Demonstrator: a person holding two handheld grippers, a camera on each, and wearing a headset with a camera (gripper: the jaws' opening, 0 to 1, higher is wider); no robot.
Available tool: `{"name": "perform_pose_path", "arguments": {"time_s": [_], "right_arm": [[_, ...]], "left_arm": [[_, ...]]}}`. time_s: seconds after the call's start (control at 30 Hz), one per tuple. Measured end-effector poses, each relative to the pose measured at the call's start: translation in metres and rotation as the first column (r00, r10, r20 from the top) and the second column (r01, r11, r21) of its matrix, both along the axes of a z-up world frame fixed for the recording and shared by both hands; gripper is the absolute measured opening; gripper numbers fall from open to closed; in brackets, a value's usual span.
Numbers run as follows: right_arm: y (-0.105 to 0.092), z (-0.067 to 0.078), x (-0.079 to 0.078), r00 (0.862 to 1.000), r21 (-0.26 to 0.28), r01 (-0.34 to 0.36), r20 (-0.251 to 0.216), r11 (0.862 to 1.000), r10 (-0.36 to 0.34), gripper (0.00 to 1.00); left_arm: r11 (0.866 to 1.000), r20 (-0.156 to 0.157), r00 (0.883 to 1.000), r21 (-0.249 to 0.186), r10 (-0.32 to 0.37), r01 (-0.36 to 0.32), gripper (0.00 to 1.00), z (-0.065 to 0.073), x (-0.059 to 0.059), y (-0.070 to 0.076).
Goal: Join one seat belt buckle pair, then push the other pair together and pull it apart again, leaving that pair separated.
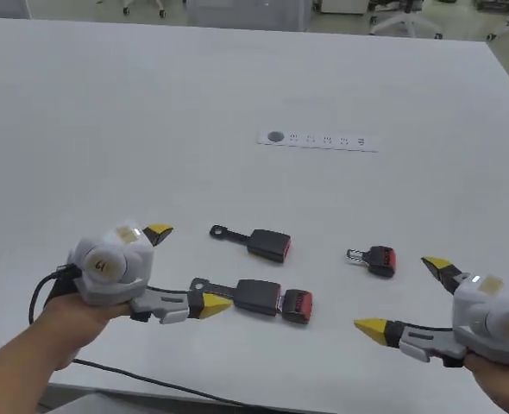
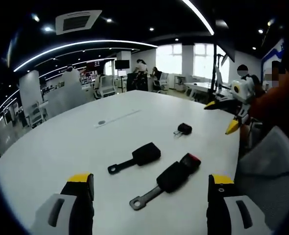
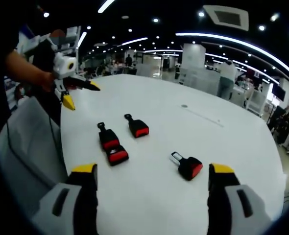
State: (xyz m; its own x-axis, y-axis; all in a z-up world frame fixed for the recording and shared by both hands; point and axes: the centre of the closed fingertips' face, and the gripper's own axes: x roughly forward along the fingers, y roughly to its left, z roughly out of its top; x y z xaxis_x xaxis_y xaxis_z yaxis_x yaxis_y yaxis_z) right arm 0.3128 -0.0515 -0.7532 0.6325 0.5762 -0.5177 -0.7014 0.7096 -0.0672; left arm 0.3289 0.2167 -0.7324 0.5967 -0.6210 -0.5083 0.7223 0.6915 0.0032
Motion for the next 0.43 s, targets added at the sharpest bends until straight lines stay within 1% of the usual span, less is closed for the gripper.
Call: {"name": "perform_pose_path", "arguments": {"time_s": [0.1,0.17,0.2,0.3,0.37,0.43], "right_arm": [[-0.004,-0.003,-0.004,1.000,0.000,0.007,-0.004,1.000,-0.007,0.96],[-0.006,-0.009,-0.008,1.000,-0.006,0.009,-0.023,1.000,-0.009,0.96],[-0.006,-0.011,-0.011,1.000,-0.010,0.009,-0.025,1.000,-0.009,0.96],[-0.006,-0.015,-0.016,0.999,-0.006,0.019,-0.038,1.000,-0.019,0.96],[-0.005,-0.016,-0.018,0.999,-0.005,0.029,-0.043,1.000,-0.029,0.96],[-0.004,-0.016,-0.019,0.998,0.006,0.035,-0.044,0.999,-0.035,0.96]], "left_arm": [[1.000,-0.002,1.000,-0.007,0.004,-0.004,1.00,-0.001,-0.005,0.002],[1.000,-0.002,1.000,-0.003,0.003,-0.003,1.00,-0.004,-0.009,0.003],[1.000,-0.010,1.000,-0.001,0.004,-0.004,1.00,-0.007,-0.012,0.004],[1.000,-0.019,1.000,0.008,0.004,-0.004,1.00,-0.012,-0.017,0.006],[1.000,-0.025,1.000,0.000,0.012,-0.012,1.00,-0.012,-0.019,0.008],[1.000,-0.027,0.999,-0.002,0.020,-0.020,1.00,-0.011,-0.021,0.009]]}}
